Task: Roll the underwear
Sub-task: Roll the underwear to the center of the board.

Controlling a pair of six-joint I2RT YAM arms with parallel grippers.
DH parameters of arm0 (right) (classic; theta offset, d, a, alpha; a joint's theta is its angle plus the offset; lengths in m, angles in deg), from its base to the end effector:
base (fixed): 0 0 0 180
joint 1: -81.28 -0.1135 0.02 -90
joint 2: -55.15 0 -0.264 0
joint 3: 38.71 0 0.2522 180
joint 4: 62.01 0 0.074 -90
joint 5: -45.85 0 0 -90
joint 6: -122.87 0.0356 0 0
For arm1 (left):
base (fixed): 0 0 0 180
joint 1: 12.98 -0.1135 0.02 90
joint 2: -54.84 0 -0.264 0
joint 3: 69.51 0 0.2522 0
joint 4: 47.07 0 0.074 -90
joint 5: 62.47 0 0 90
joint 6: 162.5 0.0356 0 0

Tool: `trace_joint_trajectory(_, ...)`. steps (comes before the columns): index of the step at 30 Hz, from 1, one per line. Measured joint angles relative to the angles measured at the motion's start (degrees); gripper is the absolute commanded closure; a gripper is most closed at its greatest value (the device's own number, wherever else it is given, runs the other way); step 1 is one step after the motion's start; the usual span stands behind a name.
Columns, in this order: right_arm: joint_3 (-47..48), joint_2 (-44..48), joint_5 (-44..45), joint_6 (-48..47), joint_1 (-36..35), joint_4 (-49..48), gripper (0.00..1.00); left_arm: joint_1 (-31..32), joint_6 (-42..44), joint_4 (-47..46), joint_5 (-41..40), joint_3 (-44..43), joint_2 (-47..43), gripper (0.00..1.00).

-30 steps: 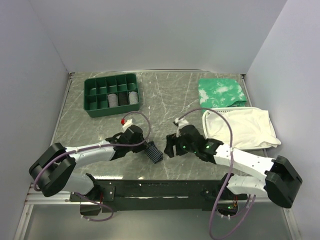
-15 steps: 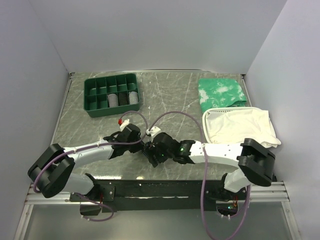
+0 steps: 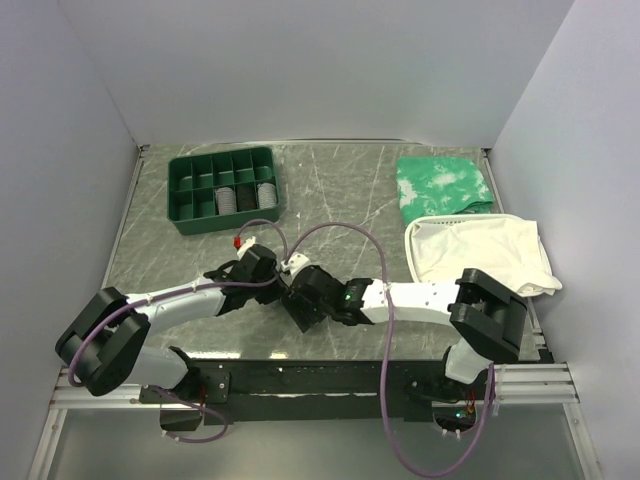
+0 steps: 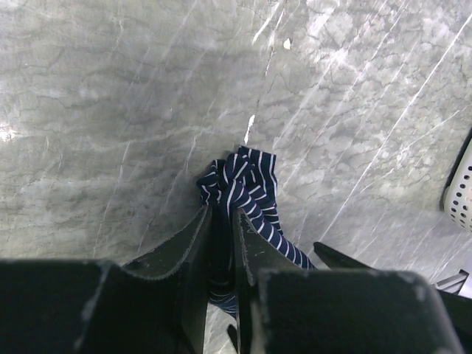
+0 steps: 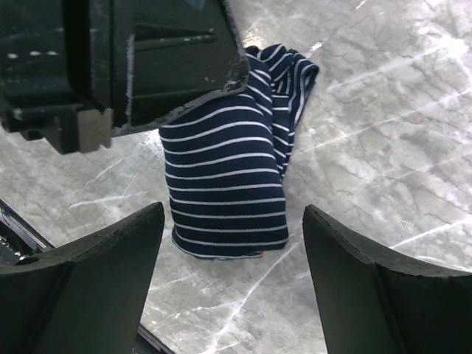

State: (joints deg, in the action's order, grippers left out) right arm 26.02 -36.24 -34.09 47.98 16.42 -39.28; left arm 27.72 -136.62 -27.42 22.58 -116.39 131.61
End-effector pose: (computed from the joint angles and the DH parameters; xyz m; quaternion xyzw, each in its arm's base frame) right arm 0.1428 0.2896 0.1815 -0.3654 0.8604 0.1591 0.3177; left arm 0.1910 -0.1602 0.1615 -0.2049 0.9149 -0.2490 0.2428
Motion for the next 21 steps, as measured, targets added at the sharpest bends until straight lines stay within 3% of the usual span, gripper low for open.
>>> trace_joint_trajectory(11,0.4,-2.1,3.4,2.4,-3.7,-0.8,0.21,-0.3,0.0,0.0,0.5,0.0,0.1,0.79)
trace_joint_trajectory(21,1.6,-4.8,7.9,5.1,-4.8,-1.7,0.49,-0.6,-0.1,-0.4,0.6,0.7,0.1,0.79)
